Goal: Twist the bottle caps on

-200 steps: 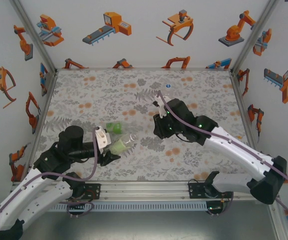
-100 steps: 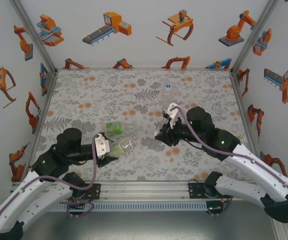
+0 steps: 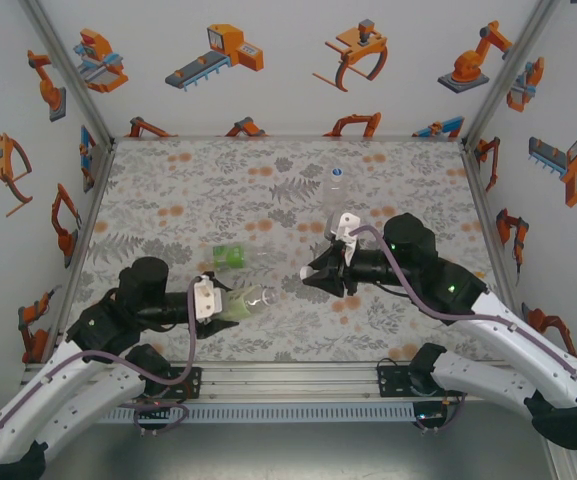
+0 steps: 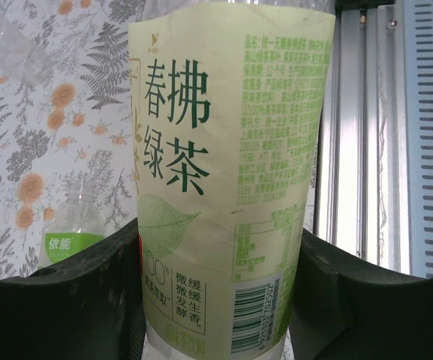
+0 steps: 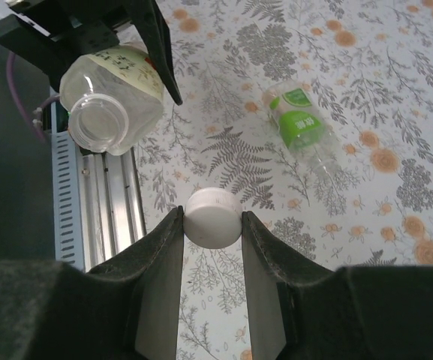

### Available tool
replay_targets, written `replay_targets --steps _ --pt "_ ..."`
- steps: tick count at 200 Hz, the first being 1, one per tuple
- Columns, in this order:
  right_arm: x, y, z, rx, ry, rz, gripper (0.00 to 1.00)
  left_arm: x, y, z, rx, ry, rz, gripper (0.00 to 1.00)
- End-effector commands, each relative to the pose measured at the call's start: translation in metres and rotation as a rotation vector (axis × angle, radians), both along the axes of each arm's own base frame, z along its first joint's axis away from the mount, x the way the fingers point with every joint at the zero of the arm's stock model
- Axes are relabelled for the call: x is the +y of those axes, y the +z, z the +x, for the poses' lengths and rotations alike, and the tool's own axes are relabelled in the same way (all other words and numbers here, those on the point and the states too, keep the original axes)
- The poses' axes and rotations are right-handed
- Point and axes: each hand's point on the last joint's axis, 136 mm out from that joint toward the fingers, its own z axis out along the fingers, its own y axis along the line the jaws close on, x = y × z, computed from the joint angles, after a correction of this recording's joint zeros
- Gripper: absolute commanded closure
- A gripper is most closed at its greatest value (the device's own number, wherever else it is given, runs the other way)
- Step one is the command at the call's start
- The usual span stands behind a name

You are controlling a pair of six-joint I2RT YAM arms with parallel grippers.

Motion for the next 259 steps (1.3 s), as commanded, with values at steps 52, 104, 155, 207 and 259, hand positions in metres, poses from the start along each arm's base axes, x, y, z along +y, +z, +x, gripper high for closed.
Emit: replay_targets --steps 52,104,155,207,259 --pt "0.010 0.014 -0.026 -0.086 0.185 0.084 1.00 -0.004 -0.007 -0.011 0.007 -0.080 0.024 1.00" --pt "0.013 0.011 -0.035 -0.115 0.236 0.099 1.00 -0.001 -0.006 -0.004 -0.001 -0.028 0.028 1.00" --pt "0.016 0.013 -0.040 -0.126 0.251 0.099 1.00 -0.002 -0.005 -0.001 0.016 -0.012 0.032 1.00" --pt "0.022 0.015 -0.050 -0.158 0.274 0.097 1.00 -0.002 -0.006 0.001 0.036 0.002 0.048 1.00" --pt "0.035 0.020 -0.061 -0.211 0.320 0.105 1.00 -0.001 -0.007 0.002 0.037 0.006 0.059 1.00"
